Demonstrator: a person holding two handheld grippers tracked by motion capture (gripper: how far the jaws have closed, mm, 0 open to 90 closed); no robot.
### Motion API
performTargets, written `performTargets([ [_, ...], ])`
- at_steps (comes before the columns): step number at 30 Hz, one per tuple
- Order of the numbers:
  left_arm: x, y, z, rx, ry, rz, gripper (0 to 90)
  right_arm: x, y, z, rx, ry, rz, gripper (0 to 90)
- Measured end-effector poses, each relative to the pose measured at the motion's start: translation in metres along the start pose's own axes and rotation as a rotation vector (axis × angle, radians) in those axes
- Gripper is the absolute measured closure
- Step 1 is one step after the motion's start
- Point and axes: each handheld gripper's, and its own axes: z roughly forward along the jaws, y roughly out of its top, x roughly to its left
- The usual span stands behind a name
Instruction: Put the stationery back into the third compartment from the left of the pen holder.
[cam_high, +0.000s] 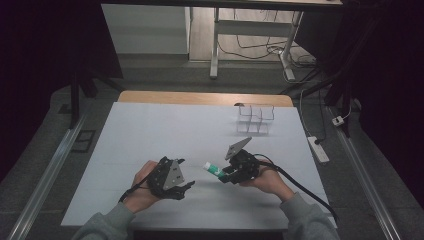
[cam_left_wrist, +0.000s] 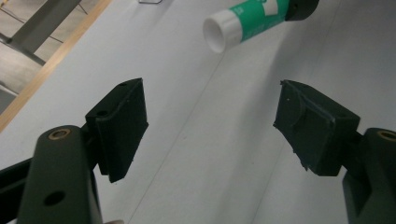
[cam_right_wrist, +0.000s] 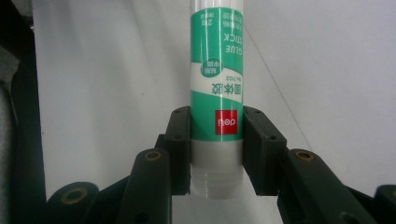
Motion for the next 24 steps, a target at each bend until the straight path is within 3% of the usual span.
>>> performTargets([
  [4, -0.001, 0.003, 0.007, 0.002, -0.015, 0.026, 27.5, 0.001, 0.002, 0.007, 0.027, 0.023, 0.004, 64.4],
  [10, -0.008, 0.013, 0.016, 0.016, -0.045, 0.113, 29.3, -0.001, 0.002, 0.013, 0.027, 0.063, 0.034, 64.4],
  [15, -0.011, 0.022, 0.024, 0.023, -0.072, 0.156, 30.7, -0.002, 0.006, 0.014, 0.040, 0.095, 0.041, 64.4],
  [24, -0.013, 0.026, 0.038, 0.081, -0.119, 0.222, 39.7, -0.003, 0.012, 0.017, 0.073, 0.177, 0.055, 64.4],
])
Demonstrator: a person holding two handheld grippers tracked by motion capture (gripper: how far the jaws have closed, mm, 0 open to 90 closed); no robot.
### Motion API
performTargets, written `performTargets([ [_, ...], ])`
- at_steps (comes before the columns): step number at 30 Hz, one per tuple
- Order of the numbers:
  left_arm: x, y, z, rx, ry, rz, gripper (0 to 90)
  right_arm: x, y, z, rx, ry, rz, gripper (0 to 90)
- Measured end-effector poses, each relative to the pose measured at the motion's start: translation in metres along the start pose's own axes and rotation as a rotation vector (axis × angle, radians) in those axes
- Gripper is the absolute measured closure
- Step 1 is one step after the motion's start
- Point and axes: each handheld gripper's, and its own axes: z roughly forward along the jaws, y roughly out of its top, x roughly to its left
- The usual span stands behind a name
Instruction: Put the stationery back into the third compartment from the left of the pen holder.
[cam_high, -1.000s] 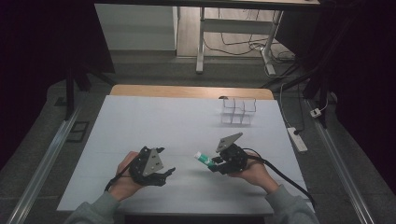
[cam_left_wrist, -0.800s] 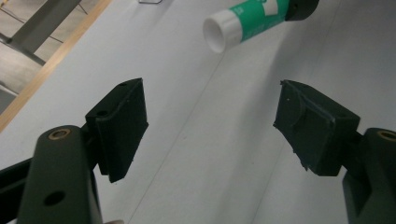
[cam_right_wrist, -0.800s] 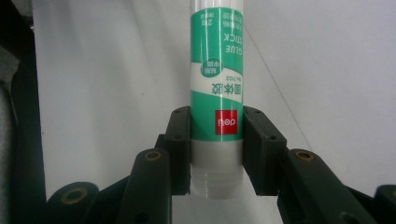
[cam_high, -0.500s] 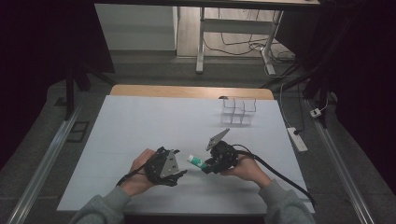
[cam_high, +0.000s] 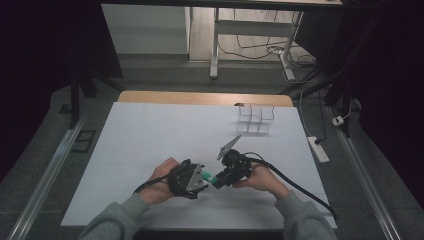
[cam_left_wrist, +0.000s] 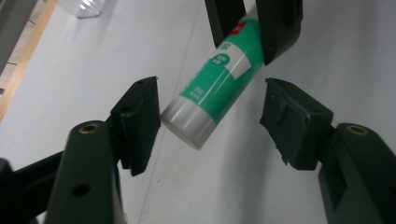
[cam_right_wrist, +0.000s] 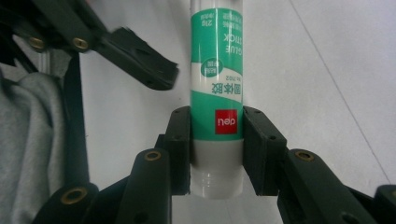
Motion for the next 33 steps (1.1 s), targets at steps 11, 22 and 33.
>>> performTargets([
  [11, -0.006, 0.000, 0.005, 0.080, -0.028, 0.120, 60.4, 0.000, 0.006, -0.001, -0.025, 0.073, 0.015, 64.3],
  [22, 0.001, -0.007, 0.002, 0.042, -0.018, 0.053, 65.9, -0.004, 0.002, -0.013, -0.159, 0.034, 0.030, 58.9],
  [33, 0.008, -0.015, 0.004, 0.047, 0.005, -0.003, 65.9, -0.003, -0.003, -0.023, -0.257, -0.034, 0.045, 51.6],
])
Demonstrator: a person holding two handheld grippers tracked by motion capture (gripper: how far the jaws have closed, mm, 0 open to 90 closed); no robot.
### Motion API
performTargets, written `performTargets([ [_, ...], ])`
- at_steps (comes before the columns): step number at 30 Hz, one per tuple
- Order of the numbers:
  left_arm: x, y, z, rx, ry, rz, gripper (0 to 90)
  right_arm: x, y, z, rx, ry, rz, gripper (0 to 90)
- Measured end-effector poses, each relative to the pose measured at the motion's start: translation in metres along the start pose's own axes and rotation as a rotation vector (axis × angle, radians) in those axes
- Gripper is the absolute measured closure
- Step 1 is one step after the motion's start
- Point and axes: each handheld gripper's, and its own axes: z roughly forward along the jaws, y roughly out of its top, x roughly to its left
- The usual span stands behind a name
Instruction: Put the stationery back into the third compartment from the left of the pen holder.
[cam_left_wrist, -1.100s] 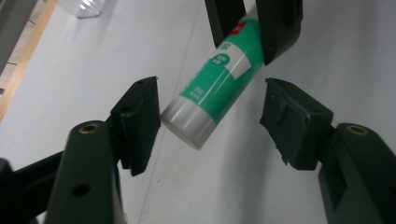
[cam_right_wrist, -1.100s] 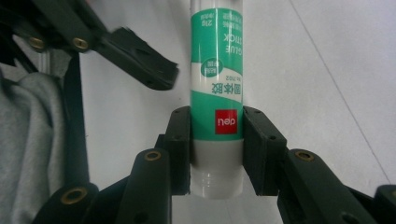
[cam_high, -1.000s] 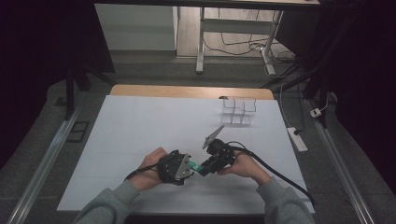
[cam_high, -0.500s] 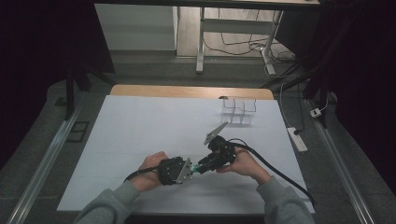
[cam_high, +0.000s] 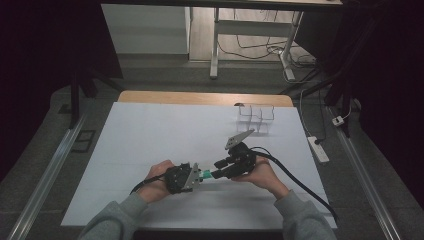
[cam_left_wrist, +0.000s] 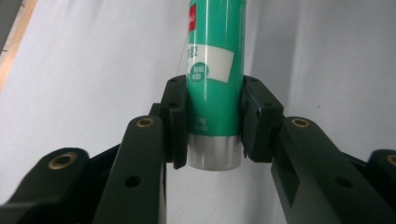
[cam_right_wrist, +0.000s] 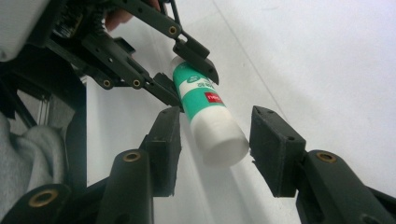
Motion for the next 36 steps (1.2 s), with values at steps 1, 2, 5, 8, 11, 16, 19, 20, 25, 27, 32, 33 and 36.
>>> performTargets([
  [1, 0.000, 0.000, 0.000, -0.003, 0.002, -0.005, 65.9, 0.000, 0.000, -0.001, -0.005, -0.007, -0.001, 50.3],
  [2, 0.001, -0.001, -0.001, -0.004, 0.003, -0.009, 65.9, -0.001, -0.001, -0.002, -0.013, -0.024, -0.008, 49.2],
  [5, 0.004, -0.003, -0.002, -0.007, 0.015, -0.025, 65.9, 0.000, -0.002, -0.005, -0.040, -0.049, -0.004, 45.4],
  [8, 0.007, -0.007, -0.004, -0.017, 0.022, -0.059, 65.9, -0.001, -0.003, -0.010, -0.087, -0.049, 0.026, 44.0],
  [11, 0.009, -0.011, -0.006, -0.021, 0.028, -0.084, 65.9, 0.001, -0.005, -0.017, -0.129, -0.096, 0.041, 41.3],
  [16, 0.013, -0.015, -0.009, -0.029, 0.035, -0.114, 65.9, 0.000, -0.011, -0.024, -0.171, -0.133, 0.080, 35.2],
  [19, 0.016, -0.017, -0.012, -0.045, 0.030, -0.141, 65.8, 0.000, -0.018, -0.024, -0.182, -0.160, 0.135, 28.6],
  [20, 0.017, -0.018, -0.012, -0.050, 0.031, -0.150, 65.8, 0.000, -0.021, -0.024, -0.178, -0.181, 0.144, 28.2],
  [25, 0.024, -0.025, -0.017, -0.089, 0.017, -0.222, 65.8, -0.001, -0.030, -0.029, -0.215, -0.222, 0.174, 25.3],
  [27, 0.027, -0.028, -0.019, -0.104, 0.009, -0.253, 65.8, -0.002, -0.033, -0.029, -0.231, -0.231, 0.183, 24.3],
  [32, 0.031, -0.034, -0.022, -0.139, 0.019, -0.308, 65.9, 0.003, -0.038, -0.026, -0.252, -0.281, 0.174, 19.4],
  [33, 0.031, -0.034, -0.023, -0.150, 0.021, -0.315, 65.8, 0.003, -0.038, -0.026, -0.262, -0.285, 0.172, 18.6],
  [36, 0.032, -0.034, -0.024, -0.179, 0.043, -0.337, 65.8, 0.004, -0.039, -0.026, -0.297, -0.291, 0.162, 18.2],
])
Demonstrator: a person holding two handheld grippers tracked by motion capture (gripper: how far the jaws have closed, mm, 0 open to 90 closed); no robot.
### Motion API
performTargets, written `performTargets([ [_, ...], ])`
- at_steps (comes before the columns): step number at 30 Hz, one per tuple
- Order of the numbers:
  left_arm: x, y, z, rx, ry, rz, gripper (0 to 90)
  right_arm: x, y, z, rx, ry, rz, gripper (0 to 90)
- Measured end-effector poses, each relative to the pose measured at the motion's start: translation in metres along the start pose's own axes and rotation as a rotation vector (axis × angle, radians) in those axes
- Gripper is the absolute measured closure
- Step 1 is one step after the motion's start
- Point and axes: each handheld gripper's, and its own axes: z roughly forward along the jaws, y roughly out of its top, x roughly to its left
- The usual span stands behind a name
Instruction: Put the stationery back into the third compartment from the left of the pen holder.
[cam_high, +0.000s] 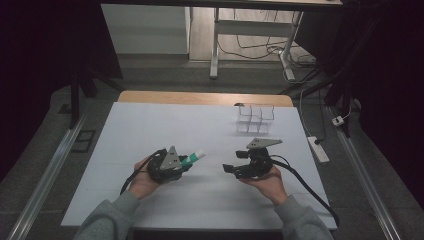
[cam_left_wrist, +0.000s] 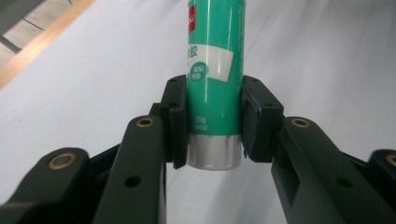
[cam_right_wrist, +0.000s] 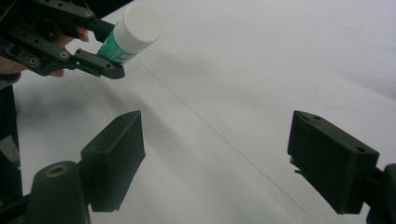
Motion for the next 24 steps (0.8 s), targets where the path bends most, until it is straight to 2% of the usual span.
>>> performTargets([
  [5, 0.000, 0.002, 0.000, -0.051, 0.007, -0.029, 65.8, 0.005, -0.002, 0.003, -0.041, 0.031, -0.018, 18.2],
  [9, -0.004, 0.006, 0.000, -0.091, 0.002, -0.039, 65.8, 0.012, -0.001, 0.005, -0.108, 0.051, 0.011, 18.7],
  [12, -0.007, 0.008, 0.003, -0.094, 0.001, -0.035, 65.8, 0.015, 0.001, 0.004, -0.152, 0.068, 0.026, 20.5],
  [19, -0.015, 0.012, 0.016, -0.085, -0.016, -0.018, 65.8, 0.023, 0.002, 0.013, -0.183, 0.095, 0.024, 25.1],
  [24, -0.018, 0.013, 0.017, -0.094, -0.020, -0.008, 65.8, 0.026, -0.001, 0.022, -0.169, 0.093, 0.034, 25.8],
])
